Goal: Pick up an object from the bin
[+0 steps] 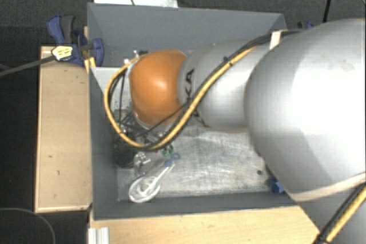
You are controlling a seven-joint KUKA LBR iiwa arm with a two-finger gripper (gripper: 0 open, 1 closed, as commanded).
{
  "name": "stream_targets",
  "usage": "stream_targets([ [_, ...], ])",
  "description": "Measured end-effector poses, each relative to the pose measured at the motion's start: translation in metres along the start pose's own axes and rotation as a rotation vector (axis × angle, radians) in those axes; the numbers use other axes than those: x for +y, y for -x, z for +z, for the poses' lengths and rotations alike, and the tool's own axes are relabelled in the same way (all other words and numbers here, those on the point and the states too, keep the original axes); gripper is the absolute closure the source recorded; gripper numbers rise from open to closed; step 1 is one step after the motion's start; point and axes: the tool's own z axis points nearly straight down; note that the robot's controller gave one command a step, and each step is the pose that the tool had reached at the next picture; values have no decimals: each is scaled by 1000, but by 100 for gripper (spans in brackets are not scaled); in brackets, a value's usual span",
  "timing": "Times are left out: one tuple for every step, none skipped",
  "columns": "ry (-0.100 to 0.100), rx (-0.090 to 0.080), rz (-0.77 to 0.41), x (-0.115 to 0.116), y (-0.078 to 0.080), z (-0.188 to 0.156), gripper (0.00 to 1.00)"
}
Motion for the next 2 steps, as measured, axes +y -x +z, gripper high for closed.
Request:
stream_targets([
  [3, 2, 2, 2, -1, -1, 100],
  [0, -5, -44, -14, 11, -129, 100],
])
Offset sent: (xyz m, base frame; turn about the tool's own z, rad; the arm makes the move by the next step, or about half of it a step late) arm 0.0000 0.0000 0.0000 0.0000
